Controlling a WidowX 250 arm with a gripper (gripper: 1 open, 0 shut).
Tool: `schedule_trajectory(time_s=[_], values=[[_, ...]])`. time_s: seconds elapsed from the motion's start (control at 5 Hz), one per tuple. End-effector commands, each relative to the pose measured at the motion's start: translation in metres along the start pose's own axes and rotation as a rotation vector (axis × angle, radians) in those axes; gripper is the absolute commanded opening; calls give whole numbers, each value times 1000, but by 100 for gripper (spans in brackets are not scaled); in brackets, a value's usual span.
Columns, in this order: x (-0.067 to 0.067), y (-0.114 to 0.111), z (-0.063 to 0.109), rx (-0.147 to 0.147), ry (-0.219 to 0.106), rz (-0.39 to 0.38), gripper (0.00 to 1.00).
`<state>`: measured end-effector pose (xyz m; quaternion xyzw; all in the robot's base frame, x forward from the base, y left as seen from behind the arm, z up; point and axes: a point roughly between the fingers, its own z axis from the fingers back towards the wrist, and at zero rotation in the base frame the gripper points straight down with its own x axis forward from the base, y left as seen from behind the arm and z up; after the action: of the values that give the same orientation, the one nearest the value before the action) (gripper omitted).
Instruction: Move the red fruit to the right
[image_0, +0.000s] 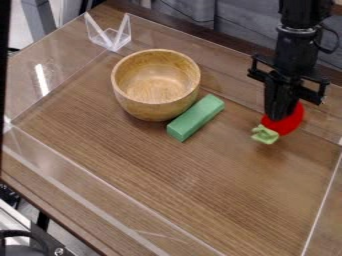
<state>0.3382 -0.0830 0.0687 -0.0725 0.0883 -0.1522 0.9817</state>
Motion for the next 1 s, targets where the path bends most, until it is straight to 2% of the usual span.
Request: schedule_trajectory(time_s=[0.0,0.2,0.4,0.6,0.8], values=[[-8,1,19,2,-79,48,0],[-23,-7,29,-4,-113,95,0],[-37,-17,33,-14,-132,123,0],[-40,-32,36,-17,-114,83,0],[-43,-44,33,-19,-88,44,0]])
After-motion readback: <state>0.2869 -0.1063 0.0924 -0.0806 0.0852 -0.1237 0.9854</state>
